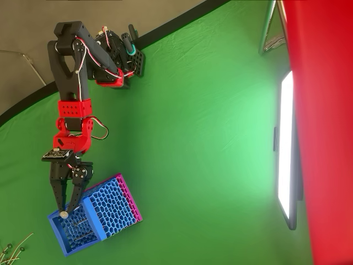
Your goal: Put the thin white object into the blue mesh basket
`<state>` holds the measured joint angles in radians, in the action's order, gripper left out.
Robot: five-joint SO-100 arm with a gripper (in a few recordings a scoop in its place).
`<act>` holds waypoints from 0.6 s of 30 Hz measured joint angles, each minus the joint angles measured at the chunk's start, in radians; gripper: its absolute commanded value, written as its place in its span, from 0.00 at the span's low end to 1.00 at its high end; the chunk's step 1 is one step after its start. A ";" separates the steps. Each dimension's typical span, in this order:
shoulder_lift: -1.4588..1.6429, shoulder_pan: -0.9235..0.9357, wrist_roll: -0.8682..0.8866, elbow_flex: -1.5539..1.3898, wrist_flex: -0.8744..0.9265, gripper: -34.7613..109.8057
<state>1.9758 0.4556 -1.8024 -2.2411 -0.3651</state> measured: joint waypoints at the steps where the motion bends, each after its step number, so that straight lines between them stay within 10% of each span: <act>1: -0.003 0.014 -0.003 -0.025 -0.023 0.30; 18: -0.038 0.117 -0.115 -0.164 -0.098 0.34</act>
<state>1.9374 0.5722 -1.9175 -2.4053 -0.4633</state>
